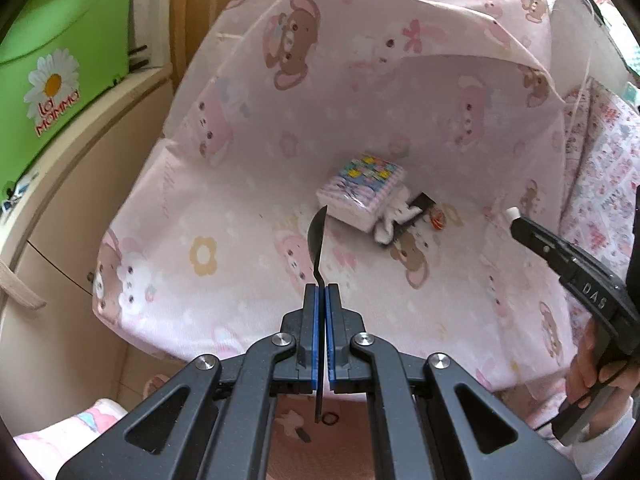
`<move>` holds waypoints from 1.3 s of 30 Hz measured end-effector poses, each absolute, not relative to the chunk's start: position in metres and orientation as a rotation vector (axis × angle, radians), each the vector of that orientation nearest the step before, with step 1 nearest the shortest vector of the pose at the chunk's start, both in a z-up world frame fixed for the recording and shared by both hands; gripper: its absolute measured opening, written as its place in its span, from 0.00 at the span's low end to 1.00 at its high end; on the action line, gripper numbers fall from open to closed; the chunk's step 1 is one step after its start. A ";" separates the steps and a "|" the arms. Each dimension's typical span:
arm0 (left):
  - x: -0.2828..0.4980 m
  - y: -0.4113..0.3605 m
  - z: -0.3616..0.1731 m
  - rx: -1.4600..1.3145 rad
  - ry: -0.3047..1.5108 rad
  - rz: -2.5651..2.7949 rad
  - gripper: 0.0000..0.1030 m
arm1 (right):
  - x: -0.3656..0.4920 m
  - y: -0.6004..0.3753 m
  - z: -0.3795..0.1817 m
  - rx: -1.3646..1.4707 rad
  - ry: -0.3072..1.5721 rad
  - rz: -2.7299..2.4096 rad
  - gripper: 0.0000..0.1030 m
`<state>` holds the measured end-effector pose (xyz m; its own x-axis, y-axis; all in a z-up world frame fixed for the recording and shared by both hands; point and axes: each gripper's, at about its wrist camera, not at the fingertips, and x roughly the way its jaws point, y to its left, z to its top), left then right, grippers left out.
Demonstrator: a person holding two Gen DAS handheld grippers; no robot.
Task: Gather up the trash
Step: 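Carry the comb and white tube down over the pink wastebasket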
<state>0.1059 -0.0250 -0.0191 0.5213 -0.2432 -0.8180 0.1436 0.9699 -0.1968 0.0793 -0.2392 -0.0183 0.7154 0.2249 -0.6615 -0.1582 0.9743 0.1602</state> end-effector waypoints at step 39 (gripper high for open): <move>0.044 -0.042 -0.120 0.035 1.488 -0.309 0.03 | -0.012 -0.150 -0.089 -0.114 1.074 0.427 0.13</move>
<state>0.0437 -0.0418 -0.1201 0.0512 -0.1820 -0.9820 0.2245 0.9602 -0.1662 -0.0119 -0.1504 -0.0886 0.4033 0.2827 -0.8703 -0.3924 0.9126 0.1146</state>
